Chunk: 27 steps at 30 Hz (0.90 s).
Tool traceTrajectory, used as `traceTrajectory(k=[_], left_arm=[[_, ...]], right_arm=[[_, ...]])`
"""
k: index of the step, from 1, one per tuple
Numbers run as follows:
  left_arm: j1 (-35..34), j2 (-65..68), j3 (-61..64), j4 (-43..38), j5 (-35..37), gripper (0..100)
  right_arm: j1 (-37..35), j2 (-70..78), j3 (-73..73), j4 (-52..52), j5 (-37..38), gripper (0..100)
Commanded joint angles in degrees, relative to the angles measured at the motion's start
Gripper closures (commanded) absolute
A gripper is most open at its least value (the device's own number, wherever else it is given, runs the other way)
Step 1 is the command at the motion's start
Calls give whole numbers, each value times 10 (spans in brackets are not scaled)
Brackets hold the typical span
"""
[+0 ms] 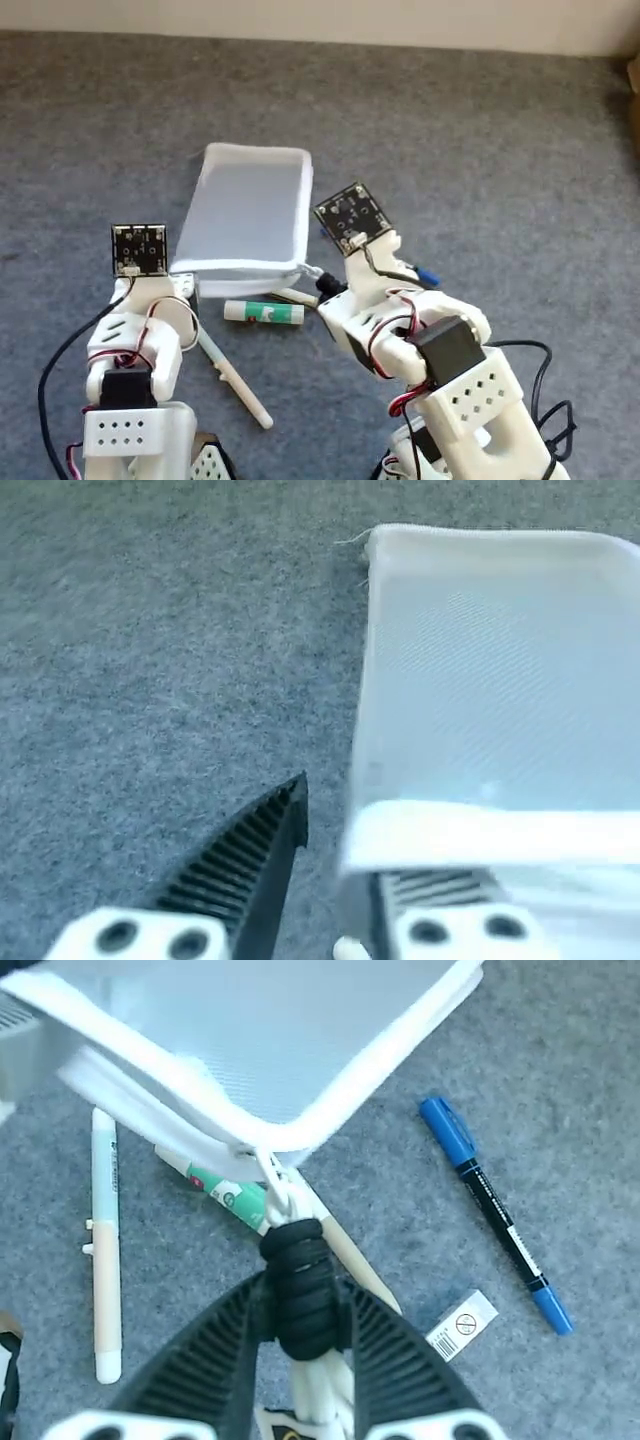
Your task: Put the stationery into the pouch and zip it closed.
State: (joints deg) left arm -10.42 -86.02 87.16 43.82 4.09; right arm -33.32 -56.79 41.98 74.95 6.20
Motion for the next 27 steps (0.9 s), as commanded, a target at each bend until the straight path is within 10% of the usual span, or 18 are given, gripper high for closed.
traceTrajectory(k=[1, 11, 27], left_arm=[[5, -8, -30, 0, 4, 995], [-34, -8, -102, 125, 4, 993], [-78, -8, -118, 159, 4, 993]], right_arm=[[-1, -14, -39, 2, 7, 988], [79, -13, -37, 7, 7, 750], [128, -6, 19, -29, -49, 830]])
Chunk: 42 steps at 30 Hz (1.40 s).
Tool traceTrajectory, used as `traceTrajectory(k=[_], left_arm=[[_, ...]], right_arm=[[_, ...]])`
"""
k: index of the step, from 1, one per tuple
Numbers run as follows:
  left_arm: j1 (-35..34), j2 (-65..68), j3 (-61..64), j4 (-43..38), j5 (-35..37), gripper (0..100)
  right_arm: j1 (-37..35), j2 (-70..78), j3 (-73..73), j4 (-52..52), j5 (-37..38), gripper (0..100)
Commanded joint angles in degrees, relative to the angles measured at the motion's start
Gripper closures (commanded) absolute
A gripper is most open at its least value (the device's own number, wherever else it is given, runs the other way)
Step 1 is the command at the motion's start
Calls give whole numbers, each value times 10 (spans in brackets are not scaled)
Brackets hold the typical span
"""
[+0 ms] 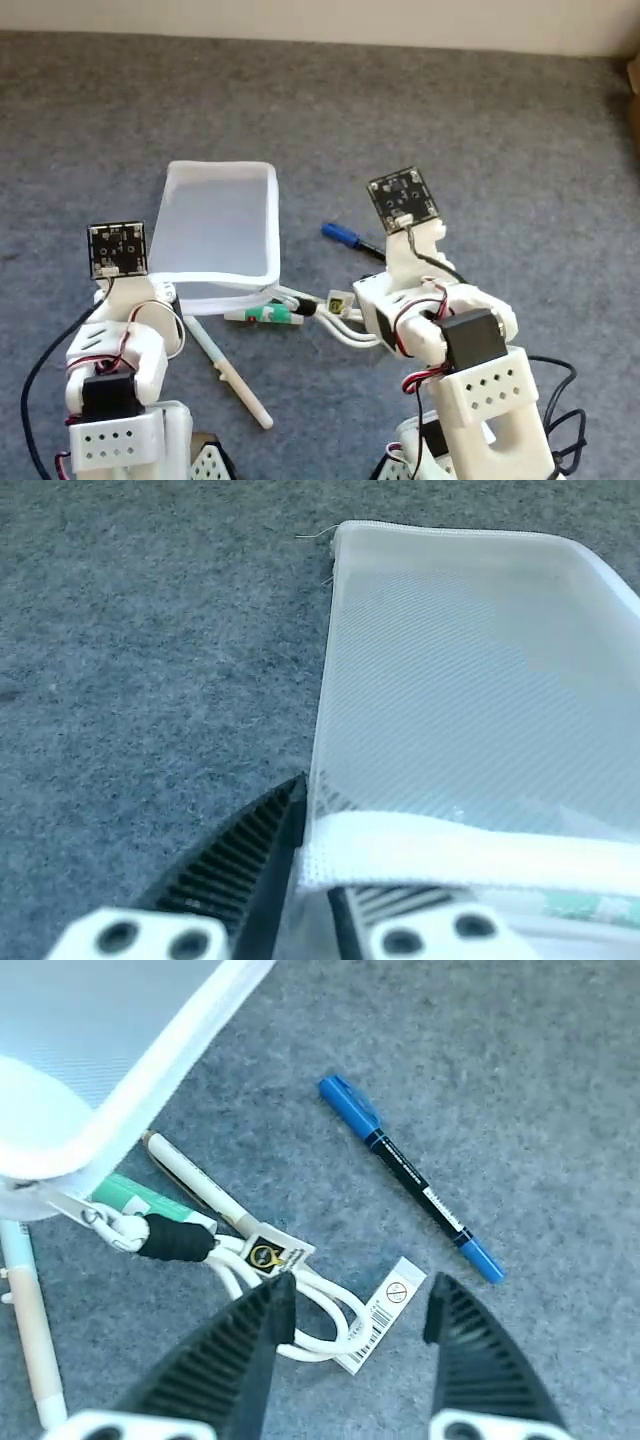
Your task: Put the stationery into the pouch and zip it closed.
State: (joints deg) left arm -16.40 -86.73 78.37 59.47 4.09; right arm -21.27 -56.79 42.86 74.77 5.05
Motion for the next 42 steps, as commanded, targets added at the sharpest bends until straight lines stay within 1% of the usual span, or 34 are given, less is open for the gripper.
traceTrajectory(k=[1, 5, 9, 12, 17, 22, 31, 35, 39, 42], left_arm=[[-18, -1, -30, 3, 4, 993], [-18, -1, -30, 4, 4, 993], [-18, -1, -30, 5, 4, 993], [-18, -1, -30, 4, 4, 993], [-18, -1, -30, 5, 4, 993], [-18, -1, -30, 5, 4, 993], [-18, -1, -30, 5, 4, 993], [-18, -1, -30, 5, 4, 993], [-18, -1, -30, 5, 4, 993], [-18, -1, -30, 5, 4, 993]], right_arm=[[7, -6, 17, -38, -54, 830], [10, -6, 28, -50, -88, 830], [51, 4, 26, -51, -117, 830], [70, 57, 25, -47, -131, 830], [71, 155, -17, -46, -156, 830], [72, 241, -44, -51, -168, 830], [73, 389, -109, -54, -165, 830], [74, 452, -134, -82, -167, 832], [74, 505, -161, -84, -166, 832], [91, 536, -180, -81, -166, 832]])
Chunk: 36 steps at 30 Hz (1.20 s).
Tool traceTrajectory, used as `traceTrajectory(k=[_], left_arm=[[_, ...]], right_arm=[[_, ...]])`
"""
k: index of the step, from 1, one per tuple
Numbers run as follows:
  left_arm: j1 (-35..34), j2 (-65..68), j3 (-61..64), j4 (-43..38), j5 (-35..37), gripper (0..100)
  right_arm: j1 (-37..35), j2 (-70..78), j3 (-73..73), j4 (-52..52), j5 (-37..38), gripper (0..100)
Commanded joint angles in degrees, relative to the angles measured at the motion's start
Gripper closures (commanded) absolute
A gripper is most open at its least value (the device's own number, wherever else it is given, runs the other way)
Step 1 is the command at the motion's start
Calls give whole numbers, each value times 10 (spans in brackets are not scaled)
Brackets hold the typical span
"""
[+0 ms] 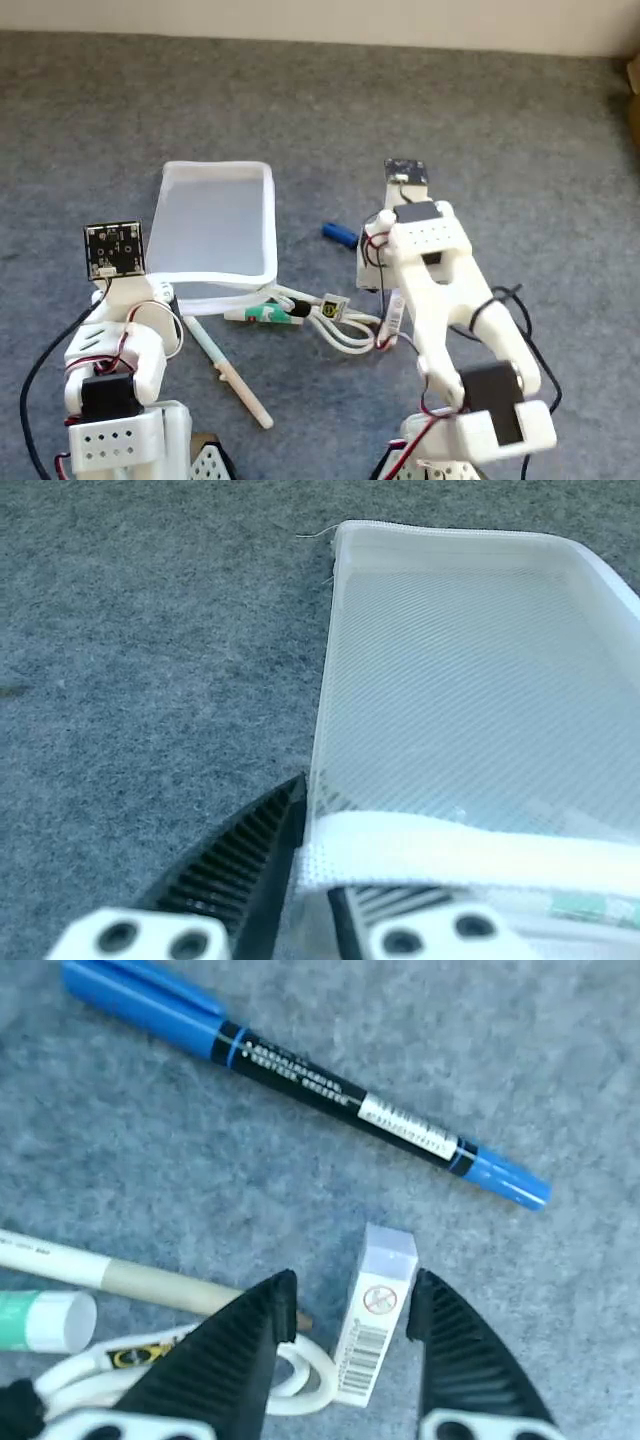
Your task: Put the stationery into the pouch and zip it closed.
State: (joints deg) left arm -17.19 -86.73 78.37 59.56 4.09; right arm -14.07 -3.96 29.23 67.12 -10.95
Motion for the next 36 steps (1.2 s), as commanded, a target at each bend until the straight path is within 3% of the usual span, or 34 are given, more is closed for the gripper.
traceTrajectory(k=[1, 15, 26, 36], left_arm=[[-10, -1, -30, 4, 4, 993], [-10, -1, -30, 4, 4, 993], [-10, -1, -29, 4, 4, 993], [-10, -1, -31, 10, 4, 993]], right_arm=[[25, 17, -51, -4, -6, 832], [31, 159, -153, 80, -5, 833], [32, 172, -175, 89, 28, 992], [29, 158, -175, 90, 30, 994]])
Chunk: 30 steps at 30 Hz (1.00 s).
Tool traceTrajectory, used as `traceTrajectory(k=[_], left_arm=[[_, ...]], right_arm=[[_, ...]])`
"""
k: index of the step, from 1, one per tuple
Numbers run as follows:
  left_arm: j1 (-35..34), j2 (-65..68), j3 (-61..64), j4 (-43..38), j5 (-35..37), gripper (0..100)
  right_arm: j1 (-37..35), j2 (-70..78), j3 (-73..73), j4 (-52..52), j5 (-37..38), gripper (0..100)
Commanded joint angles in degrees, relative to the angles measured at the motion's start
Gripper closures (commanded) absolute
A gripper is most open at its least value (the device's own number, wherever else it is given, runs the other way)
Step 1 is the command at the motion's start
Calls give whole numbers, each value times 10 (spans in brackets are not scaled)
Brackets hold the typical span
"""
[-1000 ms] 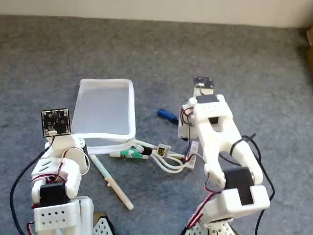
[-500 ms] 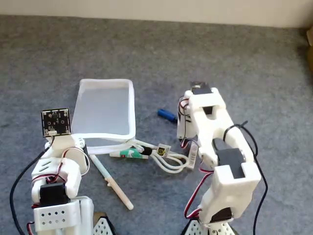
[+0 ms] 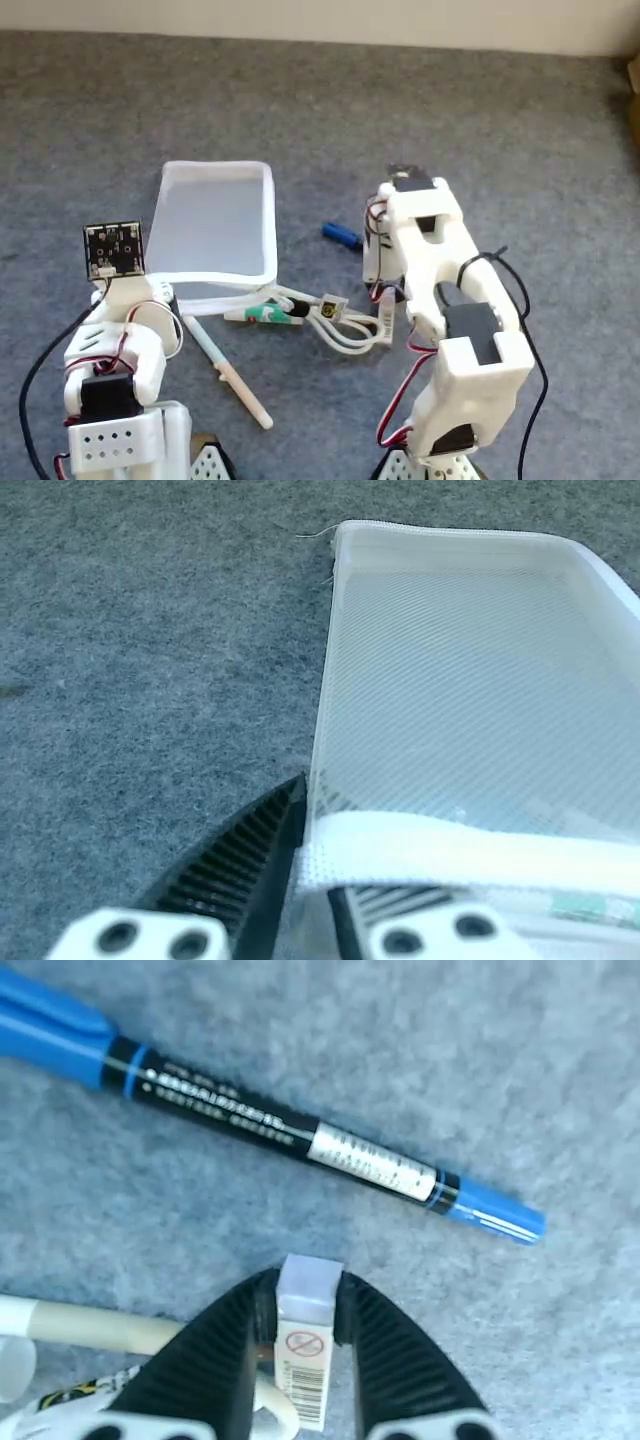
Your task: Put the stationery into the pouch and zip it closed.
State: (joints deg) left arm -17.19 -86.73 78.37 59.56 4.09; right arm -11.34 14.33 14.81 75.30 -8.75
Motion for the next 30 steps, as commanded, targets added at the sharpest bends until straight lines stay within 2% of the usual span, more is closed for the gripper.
traceTrajectory(k=[1, 7, 14, 24, 30], left_arm=[[-10, -1, -35, 14, 4, 993], [-6, 3, -104, 85, 4, 993], [-4, 4, -136, 86, 4, 993], [72, 9, -220, 91, -19, 993], [92, 131, -325, 130, -19, 993]], right_arm=[[2, -36, -28, 8, 8, 994], [3, -140, 4, -2, 8, 994], [5, -233, 67, -46, 45, 994], [5, -290, 74, -44, 48, 994], [15, -336, 76, -41, 49, 994]])
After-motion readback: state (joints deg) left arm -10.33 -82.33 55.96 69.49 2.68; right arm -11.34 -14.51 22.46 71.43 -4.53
